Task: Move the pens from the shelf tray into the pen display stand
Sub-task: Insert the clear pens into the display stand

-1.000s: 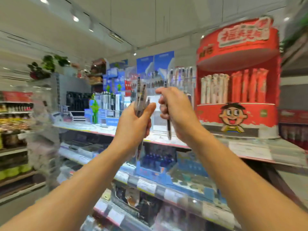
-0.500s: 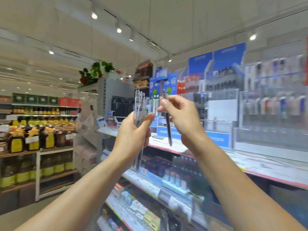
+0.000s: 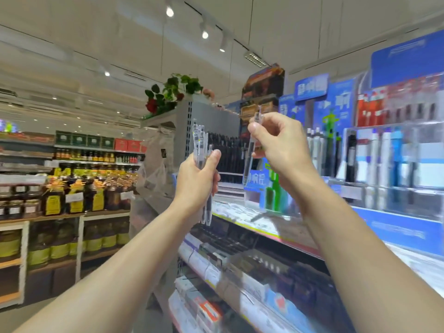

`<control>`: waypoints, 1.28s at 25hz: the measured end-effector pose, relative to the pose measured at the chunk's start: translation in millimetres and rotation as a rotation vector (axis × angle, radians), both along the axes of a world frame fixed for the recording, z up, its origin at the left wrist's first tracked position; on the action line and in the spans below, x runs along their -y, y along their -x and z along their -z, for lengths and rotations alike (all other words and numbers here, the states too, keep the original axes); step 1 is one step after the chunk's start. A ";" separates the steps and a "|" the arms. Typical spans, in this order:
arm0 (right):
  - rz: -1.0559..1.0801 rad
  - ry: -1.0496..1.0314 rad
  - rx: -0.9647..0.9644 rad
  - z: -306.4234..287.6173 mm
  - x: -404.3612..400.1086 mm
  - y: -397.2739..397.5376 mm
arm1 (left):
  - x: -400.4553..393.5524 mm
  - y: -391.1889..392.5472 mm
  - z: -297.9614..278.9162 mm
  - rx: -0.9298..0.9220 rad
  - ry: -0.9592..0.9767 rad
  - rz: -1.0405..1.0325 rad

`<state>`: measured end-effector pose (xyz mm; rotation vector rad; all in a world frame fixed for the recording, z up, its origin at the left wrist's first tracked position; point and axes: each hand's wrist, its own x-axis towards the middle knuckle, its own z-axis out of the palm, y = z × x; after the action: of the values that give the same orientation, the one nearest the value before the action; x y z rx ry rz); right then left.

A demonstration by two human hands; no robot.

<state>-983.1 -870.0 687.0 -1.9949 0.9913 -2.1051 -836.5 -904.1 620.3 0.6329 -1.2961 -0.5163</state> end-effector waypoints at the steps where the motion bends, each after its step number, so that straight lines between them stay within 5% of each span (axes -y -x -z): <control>1: 0.028 -0.005 -0.002 0.3 16.3 -5.6 | 20.5 -7.7 -0.4 -0.009 -0.002 0.022; 13: 0.571 -0.059 -0.070 -32.3 183.5 -56.7 | 239.0 -70.3 -34.5 -0.017 0.013 0.589; 21: 0.950 -0.275 -0.339 -36.9 228.9 -50.0 | 260.3 -59.9 -23.9 0.060 0.103 0.815; 32: 0.992 -0.422 -0.295 -37.2 252.8 -46.0 | 287.3 -51.4 -19.5 0.083 0.099 0.942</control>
<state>-937.1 -1122.8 724.2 -1.7731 2.6257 -1.6139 -785.1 -1191.4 639.8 -0.0874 -1.6533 -1.1842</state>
